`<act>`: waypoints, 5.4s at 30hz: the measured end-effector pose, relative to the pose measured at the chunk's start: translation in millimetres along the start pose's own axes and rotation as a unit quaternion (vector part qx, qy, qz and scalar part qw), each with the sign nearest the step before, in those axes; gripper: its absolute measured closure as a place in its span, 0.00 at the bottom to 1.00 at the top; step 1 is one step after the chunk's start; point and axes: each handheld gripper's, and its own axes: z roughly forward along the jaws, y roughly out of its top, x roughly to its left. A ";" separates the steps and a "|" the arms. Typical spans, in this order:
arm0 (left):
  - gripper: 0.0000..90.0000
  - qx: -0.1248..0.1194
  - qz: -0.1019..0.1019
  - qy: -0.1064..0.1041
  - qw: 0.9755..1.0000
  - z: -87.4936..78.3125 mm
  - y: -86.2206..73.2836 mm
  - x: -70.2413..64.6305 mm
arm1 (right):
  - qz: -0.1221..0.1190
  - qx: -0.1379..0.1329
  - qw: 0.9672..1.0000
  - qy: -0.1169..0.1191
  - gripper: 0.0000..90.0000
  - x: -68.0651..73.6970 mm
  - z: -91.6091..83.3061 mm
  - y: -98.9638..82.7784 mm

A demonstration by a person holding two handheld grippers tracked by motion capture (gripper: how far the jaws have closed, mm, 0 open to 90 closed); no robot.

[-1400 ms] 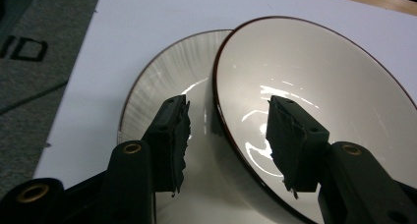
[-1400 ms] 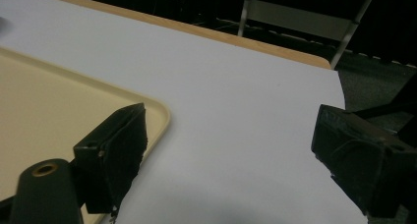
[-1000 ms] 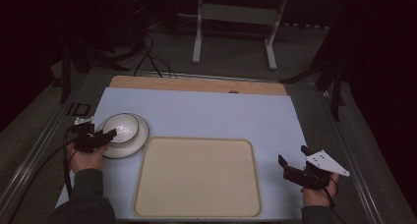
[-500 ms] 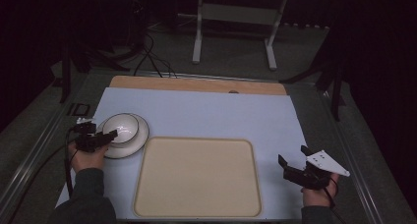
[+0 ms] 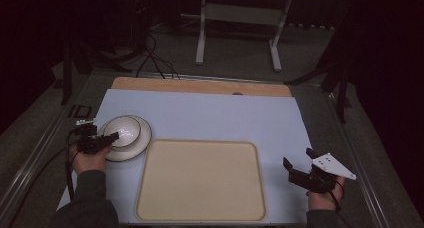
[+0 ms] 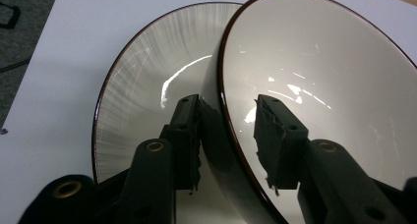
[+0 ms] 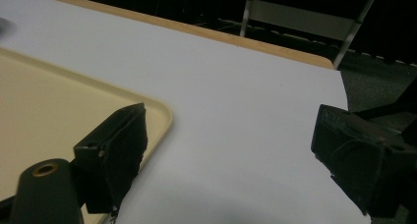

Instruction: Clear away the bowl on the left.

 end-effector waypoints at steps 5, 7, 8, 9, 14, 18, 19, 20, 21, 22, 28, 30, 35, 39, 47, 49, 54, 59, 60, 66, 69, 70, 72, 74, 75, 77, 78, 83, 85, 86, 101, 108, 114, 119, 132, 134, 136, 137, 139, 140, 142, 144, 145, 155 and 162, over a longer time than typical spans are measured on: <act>0.74 0.001 -0.006 -0.008 1.000 -0.7 0.2 2.5 | 0.000 0.000 1.000 0.000 0.15 0.0 0.0 0.1; 0.75 0.002 -0.012 -0.015 1.000 -1.0 -0.1 3.7 | 0.000 0.000 1.000 0.000 0.15 0.0 -0.1 0.1; 0.76 0.002 -0.016 -0.020 1.000 -1.1 -0.2 4.6 | 0.000 0.000 1.000 0.000 0.15 0.0 -0.1 0.1; 0.77 0.002 -0.019 -0.023 1.000 -1.3 -0.3 5.4 | 0.000 0.000 1.000 0.000 0.15 0.0 -0.1 0.1; 0.79 0.002 -0.029 -0.034 0.999 -1.9 -0.8 7.5 | 0.001 -0.001 1.000 0.001 0.15 -0.2 -0.4 0.2; 0.82 0.000 -0.037 -0.038 0.999 -3.0 -0.9 9.0 | 0.000 -0.001 1.000 0.002 0.15 -0.3 -0.4 0.2; 0.84 0.000 -0.037 -0.038 0.999 -3.0 -0.9 9.0 | 0.001 -0.001 1.000 0.002 0.15 -0.4 -0.4 0.2; 0.84 -0.001 -0.040 -0.039 0.998 -3.2 -1.1 9.3 | 0.001 -0.001 1.000 0.002 0.15 -0.4 -0.4 0.2; 0.85 -0.001 -0.042 -0.040 0.998 -3.4 -1.3 9.8 | 0.001 -0.001 1.000 0.002 0.15 -0.6 -0.5 0.2; 0.85 -0.001 -0.044 -0.041 0.998 -3.6 -1.3 10.2 | 0.001 -0.001 1.000 0.002 0.15 -0.6 -0.5 0.2; 0.87 -0.001 -0.055 -0.050 0.997 -4.5 -1.8 12.0 | 0.002 -0.003 1.000 0.001 0.15 -1.0 -0.8 0.2; 0.87 -0.003 -0.056 -0.053 0.997 -4.8 -1.9 12.1 | 0.002 -0.003 1.000 0.001 0.15 -1.3 -1.0 0.3; 0.87 -0.009 -0.057 -0.056 0.997 -7.0 -2.2 12.1 | 0.004 -0.003 1.000 0.001 0.15 -1.5 -1.4 0.4; 0.87 -0.010 -0.065 -0.055 0.996 -8.1 -2.9 14.0 | 0.004 -0.003 1.000 0.001 0.15 -1.4 -1.7 0.5; 0.86 -0.024 -0.076 -0.064 0.995 -12.7 -2.6 16.0 | 0.005 -0.004 1.000 0.000 0.15 -2.1 -1.9 0.5; 0.86 -0.027 -0.079 -0.068 0.994 -14.0 -2.3 16.2 | 0.005 -0.004 1.000 0.000 0.15 -2.2 -2.1 0.5; 0.85 -0.036 -0.080 -0.070 0.994 -16.7 -2.0 16.7 | 0.005 -0.005 1.000 0.000 0.15 -2.3 -2.1 0.5; 0.85 -0.043 -0.082 -0.077 0.993 -19.4 -1.8 16.6 | 0.006 -0.006 1.000 0.000 0.15 -2.4 -2.2 0.4; 0.85 -0.043 -0.083 -0.079 0.992 -19.9 -1.8 16.3 | 0.005 -0.006 1.000 0.000 0.15 -2.5 -2.2 0.4; 0.85 -0.051 -0.085 -0.088 0.991 -22.6 -1.5 14.0 | 0.005 -0.006 1.000 0.000 0.15 -2.3 -2.2 0.4; 0.85 -0.056 -0.083 -0.095 0.990 -25.2 -1.3 12.0 | 0.006 -0.006 1.000 0.000 0.15 -2.6 -2.2 0.3; 0.85 -0.057 -0.082 -0.097 0.990 -25.7 -1.3 11.5 | 0.006 -0.006 1.000 0.000 0.15 -2.6 -2.2 0.3; 0.85 -0.059 -0.083 -0.101 0.990 -26.9 -1.2 10.4 | 0.006 -0.006 1.000 0.000 0.15 -2.5 -2.2 0.4; 0.85 -0.061 -0.081 -0.105 0.989 -28.0 -1.2 9.4 | 0.005 -0.006 1.000 0.000 0.15 -2.5 -2.3 0.4; 0.85 -0.062 -0.082 -0.107 0.989 -28.5 -1.1 8.8 | 0.006 -0.006 1.000 -0.001 0.15 -2.6 -2.3 0.3; 0.85 -0.064 -0.082 -0.111 0.988 -29.5 -1.1 7.8 | 0.007 -0.006 1.000 -0.001 0.15 -2.6 -2.4 0.4; 0.85 -0.065 -0.081 -0.112 0.988 -30.1 -0.9 7.1 | 0.007 -0.006 1.000 -0.001 0.15 -2.7 -2.4 0.4; 0.85 -0.068 -0.076 -0.119 0.988 -32.3 -0.4 3.1 | 0.006 -0.006 1.000 0.000 0.15 -2.8 -2.6 0.4; 0.85 -0.068 -0.073 -0.122 0.987 -33.0 -0.2 1.3 | 0.005 -0.006 1.000 0.000 0.15 -3.0 -2.9 0.4; 0.85 -0.069 -0.071 -0.123 0.987 -33.4 -0.1 0.4 | 0.006 -0.006 1.000 0.000 0.15 -3.1 -3.0 0.5; 0.84 -0.071 -0.059 -0.138 0.986 -36.3 0.0 -10.4 | 0.006 -0.007 1.000 -0.001 0.15 -3.3 -3.4 0.5; 0.84 -0.075 -0.056 -0.152 0.984 -38.7 0.0 -14.5 | 0.006 -0.007 1.000 -0.001 0.15 -3.2 -3.3 0.5; 0.84 -0.078 -0.045 -0.157 0.983 -41.0 0.8 -20.8 | 0.008 -0.008 1.000 -0.001 0.15 -3.4 -3.5 0.6; 0.84 -0.077 -0.039 -0.165 0.983 -41.6 0.7 -27.1 | 0.008 -0.008 1.000 -0.001 0.15 -3.5 -3.7 0.6; 0.84 -0.069 -0.018 -0.181 0.981 -41.7 -1.5 -46.0 | 0.008 -0.009 1.000 -0.001 0.15 -3.8 -3.9 0.8; 0.84 -0.069 -0.016 -0.184 0.980 -41.9 -1.9 -48.9 | 0.008 -0.010 1.000 -0.001 0.15 -3.8 -3.9 0.8; 0.84 -0.069 -0.014 -0.188 0.980 -42.2 -2.2 -51.2 | 0.008 -0.010 1.000 -0.001 0.15 -4.1 -3.7 0.8; 0.84 -0.069 -0.014 -0.190 0.979 -42.3 -2.5 -52.4 | 0.008 -0.010 1.000 -0.001 0.15 -4.1 -3.8 0.8; 0.84 -0.069 -0.012 -0.192 0.979 -42.6 -3.0 -54.6 | 0.009 -0.010 1.000 -0.001 0.15 -4.0 -4.1 0.9; 0.84 -0.068 -0.010 -0.193 0.979 -42.8 -3.3 -55.9 | 0.009 -0.010 1.000 0.000 0.15 -4.0 -4.1 0.8; 0.84 -0.067 -0.008 -0.195 0.978 -42.6 -3.7 -57.6 | 0.008 -0.010 1.000 0.000 0.15 -4.0 -3.9 0.8; 0.84 -0.065 -0.007 -0.195 0.979 -42.6 -3.8 -58.6 | 0.008 -0.010 1.000 0.000 0.15 -4.0 -3.9 0.8; 0.84 -0.065 -0.005 -0.197 0.978 -42.3 -4.2 -60.7 | 0.008 -0.010 1.000 0.000 0.15 -3.9 -3.8 0.9; 0.83 -0.058 0.005 -0.205 0.977 -41.7 -7.1 -70.5 | 0.007 -0.009 1.000 0.000 0.15 -3.7 -3.9 0.9; 0.83 -0.052 0.013 -0.211 0.976 -40.3 -9.4 -77.5 | 0.008 -0.009 1.000 0.000 0.15 -3.7 -4.0 0.9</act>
